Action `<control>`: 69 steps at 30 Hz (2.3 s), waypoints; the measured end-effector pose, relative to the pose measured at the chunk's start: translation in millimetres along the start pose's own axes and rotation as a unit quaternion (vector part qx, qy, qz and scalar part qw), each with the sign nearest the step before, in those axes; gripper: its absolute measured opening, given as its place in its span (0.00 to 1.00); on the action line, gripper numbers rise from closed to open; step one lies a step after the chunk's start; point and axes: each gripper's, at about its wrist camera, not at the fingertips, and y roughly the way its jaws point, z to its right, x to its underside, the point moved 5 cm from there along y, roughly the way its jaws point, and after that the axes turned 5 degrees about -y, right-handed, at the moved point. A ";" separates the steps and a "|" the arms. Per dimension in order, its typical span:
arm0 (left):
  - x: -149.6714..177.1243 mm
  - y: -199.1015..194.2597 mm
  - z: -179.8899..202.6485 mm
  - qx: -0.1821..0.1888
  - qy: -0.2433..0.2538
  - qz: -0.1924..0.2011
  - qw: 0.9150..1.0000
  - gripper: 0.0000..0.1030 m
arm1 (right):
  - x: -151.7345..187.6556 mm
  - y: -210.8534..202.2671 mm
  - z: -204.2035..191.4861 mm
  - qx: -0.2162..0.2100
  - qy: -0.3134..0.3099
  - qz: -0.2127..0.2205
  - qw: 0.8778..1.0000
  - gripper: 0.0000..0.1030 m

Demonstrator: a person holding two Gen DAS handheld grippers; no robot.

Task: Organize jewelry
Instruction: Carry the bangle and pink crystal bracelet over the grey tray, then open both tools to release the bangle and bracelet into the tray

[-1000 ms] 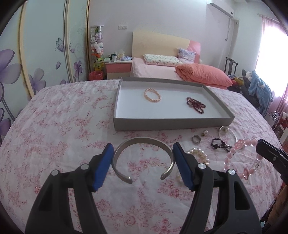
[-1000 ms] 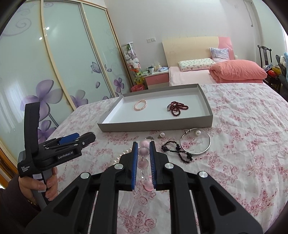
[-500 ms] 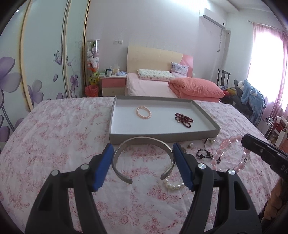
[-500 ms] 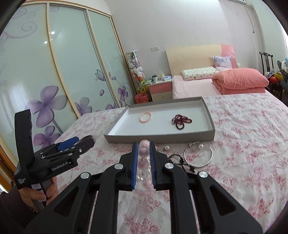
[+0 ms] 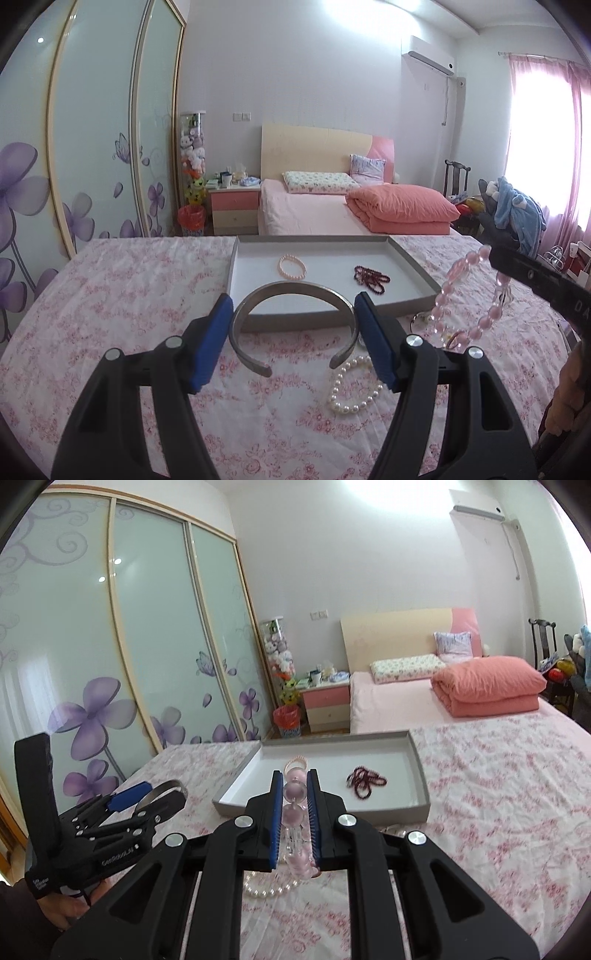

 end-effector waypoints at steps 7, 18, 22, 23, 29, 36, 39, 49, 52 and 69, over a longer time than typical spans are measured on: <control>-15.7 -3.0 6.3 -0.012 0.011 0.026 1.000 0.64 | -20.6 1.6 4.9 0.021 -0.018 0.029 0.999 0.13; -38.9 13.3 16.3 -0.034 0.030 0.056 0.997 0.64 | -47.1 22.4 9.6 0.038 -0.029 0.059 0.997 0.13; -46.3 23.6 18.7 -0.039 0.032 0.065 0.997 0.64 | -52.9 33.0 10.5 0.042 -0.027 0.063 0.997 0.13; -47.8 26.7 19.5 -0.039 0.032 0.065 0.997 0.64 | -54.7 37.2 11.7 0.042 -0.026 0.064 0.997 0.13; -50.5 53.2 15.9 -0.037 0.026 0.055 0.997 0.64 | -58.1 62.7 18.5 0.044 -0.021 0.055 0.997 0.13; -53.0 99.9 18.4 -0.031 0.029 0.034 0.999 0.64 | -52.2 104.9 37.6 0.053 0.003 0.020 0.998 0.13; -50.7 122.8 22.1 -0.025 0.033 0.023 0.999 0.64 | -45.4 126.2 43.9 0.058 0.006 0.001 0.998 0.13; -36.8 190.2 12.4 -0.034 0.019 -0.045 0.998 0.65 | -13.6 186.5 64.0 0.048 0.056 -0.087 0.994 0.15; -40.9 188.4 3.2 -0.036 0.011 -0.039 0.999 0.66 | -14.8 185.7 66.6 0.047 0.065 -0.085 0.993 0.31; -47.4 117.8 -17.2 -0.049 -0.002 -0.003 0.999 0.68 | -22.2 121.1 67.9 0.070 0.048 -0.054 0.995 0.34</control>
